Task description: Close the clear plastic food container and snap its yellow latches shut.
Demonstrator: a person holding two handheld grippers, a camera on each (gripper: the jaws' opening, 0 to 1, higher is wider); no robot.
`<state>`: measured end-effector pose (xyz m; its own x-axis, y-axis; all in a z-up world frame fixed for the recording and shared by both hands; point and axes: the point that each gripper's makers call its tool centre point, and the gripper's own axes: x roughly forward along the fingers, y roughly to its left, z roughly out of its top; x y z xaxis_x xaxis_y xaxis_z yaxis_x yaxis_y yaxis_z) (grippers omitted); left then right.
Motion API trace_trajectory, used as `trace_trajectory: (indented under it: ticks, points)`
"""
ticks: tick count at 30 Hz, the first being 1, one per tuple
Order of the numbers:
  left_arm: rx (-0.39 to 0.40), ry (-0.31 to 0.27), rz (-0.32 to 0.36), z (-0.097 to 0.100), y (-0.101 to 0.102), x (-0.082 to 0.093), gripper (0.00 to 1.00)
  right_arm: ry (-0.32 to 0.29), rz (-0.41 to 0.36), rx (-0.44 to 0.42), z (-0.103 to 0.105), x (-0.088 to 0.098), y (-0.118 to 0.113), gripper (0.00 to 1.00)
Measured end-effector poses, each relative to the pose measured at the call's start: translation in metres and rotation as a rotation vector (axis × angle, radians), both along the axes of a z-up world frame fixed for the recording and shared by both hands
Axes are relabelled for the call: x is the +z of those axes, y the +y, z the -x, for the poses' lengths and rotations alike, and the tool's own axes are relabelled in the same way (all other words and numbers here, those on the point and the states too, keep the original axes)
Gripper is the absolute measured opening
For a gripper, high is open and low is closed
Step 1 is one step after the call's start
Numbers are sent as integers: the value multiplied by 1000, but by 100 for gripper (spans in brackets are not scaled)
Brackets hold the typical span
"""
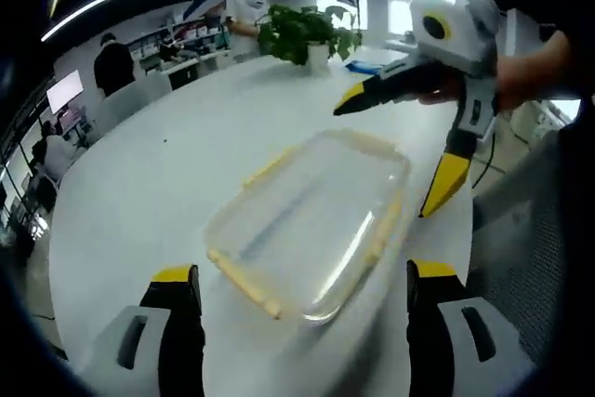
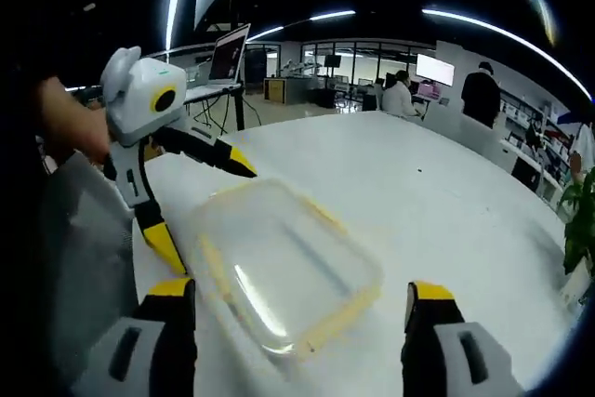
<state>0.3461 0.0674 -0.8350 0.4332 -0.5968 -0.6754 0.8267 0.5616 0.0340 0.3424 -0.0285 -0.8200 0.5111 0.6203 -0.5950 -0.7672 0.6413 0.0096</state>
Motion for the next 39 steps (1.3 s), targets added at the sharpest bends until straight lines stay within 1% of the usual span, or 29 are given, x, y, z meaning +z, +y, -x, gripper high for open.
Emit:
trace_trajectory:
  ticks: [1,3,6,7,10,12,13,14,15,16,17,18,22,28,30,32,33,36,39]
  points:
    - [1,-1,1,1,0,1,88,3,-13,0,2,0,1,90]
    - [4,-3,-1,3,0,-1,87,9,6,3,7,-6,0,90]
    - [7,6,-13,5,1,-6,86,32,4,0,11,-14,2,89]
    - [5,9,-18,5,1,-8,85,36,6,1,11,-14,3,88]
    - [3,15,-18,5,0,-8,82,24,15,0,8,-11,3,81]
    - [12,21,-11,2,1,-7,75,29,26,-4,5,-13,2,77]
    - [19,20,-17,0,3,-7,72,30,34,-6,4,-14,1,73]
    - [23,18,-19,-1,3,-7,67,30,62,-1,4,-17,-1,65]
    - [30,17,-20,-3,4,-8,62,18,106,12,3,-18,-5,58]
    - [64,17,-30,-6,8,-8,56,-17,164,9,-1,-20,-11,53]
    - [56,5,-35,-7,9,-7,52,-5,144,30,2,-20,-6,54]
    - [50,6,-29,-7,7,-8,53,2,127,10,0,-19,-7,53]
    - [31,-14,-65,-7,9,-10,51,0,132,10,-1,-20,-8,53]
    - [37,-9,-73,-9,14,-9,50,3,135,18,-4,-20,-2,52]
    - [40,-9,-81,-11,17,-9,50,4,135,21,-7,-19,2,52]
    - [55,3,-87,-16,21,-9,50,7,136,23,-12,-20,6,51]
    - [51,0,-104,-18,22,-10,50,7,135,24,-14,-20,7,51]
    - [62,6,-103,-27,28,-10,50,6,133,32,-24,-20,12,51]
    - [80,-2,-98,-38,34,-10,50,13,126,34,-37,-21,18,50]
